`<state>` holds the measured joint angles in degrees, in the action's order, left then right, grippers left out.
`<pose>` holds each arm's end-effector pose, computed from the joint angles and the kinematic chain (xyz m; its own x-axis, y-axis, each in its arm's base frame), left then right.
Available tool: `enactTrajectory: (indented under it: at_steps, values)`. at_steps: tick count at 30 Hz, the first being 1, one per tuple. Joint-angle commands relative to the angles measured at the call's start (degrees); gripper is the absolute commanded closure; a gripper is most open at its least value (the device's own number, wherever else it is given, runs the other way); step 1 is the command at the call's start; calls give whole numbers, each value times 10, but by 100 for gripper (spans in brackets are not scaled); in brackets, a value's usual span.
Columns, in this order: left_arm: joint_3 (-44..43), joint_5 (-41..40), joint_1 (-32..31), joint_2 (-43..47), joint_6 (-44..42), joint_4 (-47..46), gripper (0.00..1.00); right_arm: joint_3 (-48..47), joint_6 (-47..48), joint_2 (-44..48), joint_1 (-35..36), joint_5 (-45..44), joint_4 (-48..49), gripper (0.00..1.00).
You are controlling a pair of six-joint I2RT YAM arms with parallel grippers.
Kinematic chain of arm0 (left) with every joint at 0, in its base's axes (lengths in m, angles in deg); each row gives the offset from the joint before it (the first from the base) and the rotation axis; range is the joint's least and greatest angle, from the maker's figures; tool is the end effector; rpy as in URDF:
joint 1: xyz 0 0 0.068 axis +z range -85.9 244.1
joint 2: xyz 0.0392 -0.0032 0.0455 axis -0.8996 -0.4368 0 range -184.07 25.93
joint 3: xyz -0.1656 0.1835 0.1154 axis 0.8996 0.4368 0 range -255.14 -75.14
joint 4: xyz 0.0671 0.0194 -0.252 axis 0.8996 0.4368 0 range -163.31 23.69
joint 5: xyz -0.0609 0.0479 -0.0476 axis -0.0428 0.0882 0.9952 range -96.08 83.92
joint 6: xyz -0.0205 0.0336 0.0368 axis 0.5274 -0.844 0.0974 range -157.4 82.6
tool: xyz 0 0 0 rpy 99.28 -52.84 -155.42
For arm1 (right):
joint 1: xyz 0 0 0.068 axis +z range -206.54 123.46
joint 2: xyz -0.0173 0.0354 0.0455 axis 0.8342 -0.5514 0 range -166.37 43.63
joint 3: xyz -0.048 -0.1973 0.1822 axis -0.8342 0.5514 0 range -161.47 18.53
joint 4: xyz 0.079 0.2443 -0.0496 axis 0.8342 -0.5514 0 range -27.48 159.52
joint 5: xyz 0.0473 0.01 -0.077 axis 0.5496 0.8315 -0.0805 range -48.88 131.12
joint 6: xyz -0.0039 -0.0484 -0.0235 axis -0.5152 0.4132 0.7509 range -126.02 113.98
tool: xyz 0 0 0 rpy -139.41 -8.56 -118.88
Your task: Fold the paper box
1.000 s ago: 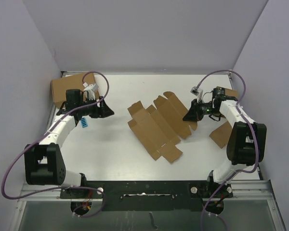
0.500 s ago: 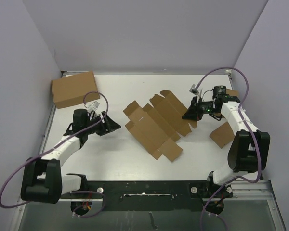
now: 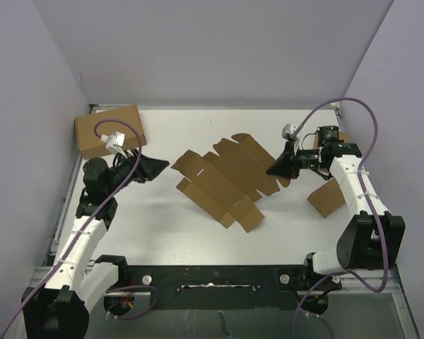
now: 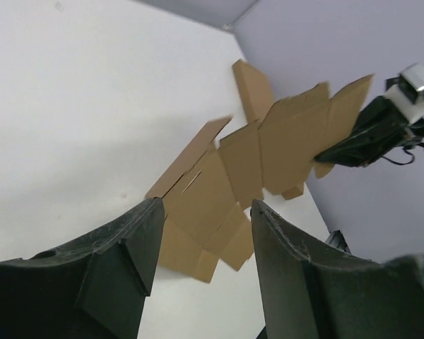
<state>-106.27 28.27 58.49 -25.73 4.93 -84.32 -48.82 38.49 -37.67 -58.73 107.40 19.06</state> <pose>0.2058 -0.0404 0.2738 -0.5488 -0.5047 -0.6664 0.3583 0.5782 -0.7330 0.2716 0.0223 0.2940 -0.3764 -0.2678 -0.8869 -0.9027 0.3216 0.2860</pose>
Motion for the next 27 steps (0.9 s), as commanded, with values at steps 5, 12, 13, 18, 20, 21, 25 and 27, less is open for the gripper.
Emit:
enactTrajectory:
  at_steps: [5,12,13,18,20,21,25,27]
  values:
    - [-136,112,-12,-22,31,-28,51,-62,-54,29,0,94,-14,100]
    - [-83,-113,-223,-1,68,-60,35,-131,-159,-24,-4,176,-53,100]
    - [-77,-150,-252,-2,63,-68,31,-144,-166,-33,-3,193,-66,100]
    - [-78,-271,-352,-55,41,-145,18,-153,-241,-48,5,256,-53,100]
    - [-95,-282,-362,-88,36,-161,17,-139,-295,-42,11,273,-3,100]
    - [-100,-282,-363,-104,37,-178,17,-132,-318,-38,14,275,16,100]
    - [-115,-279,-366,-159,39,-239,16,-119,-380,-20,26,280,67,100]
    - [-119,-277,-367,-177,38,-260,15,-117,-402,-13,30,284,82,100]
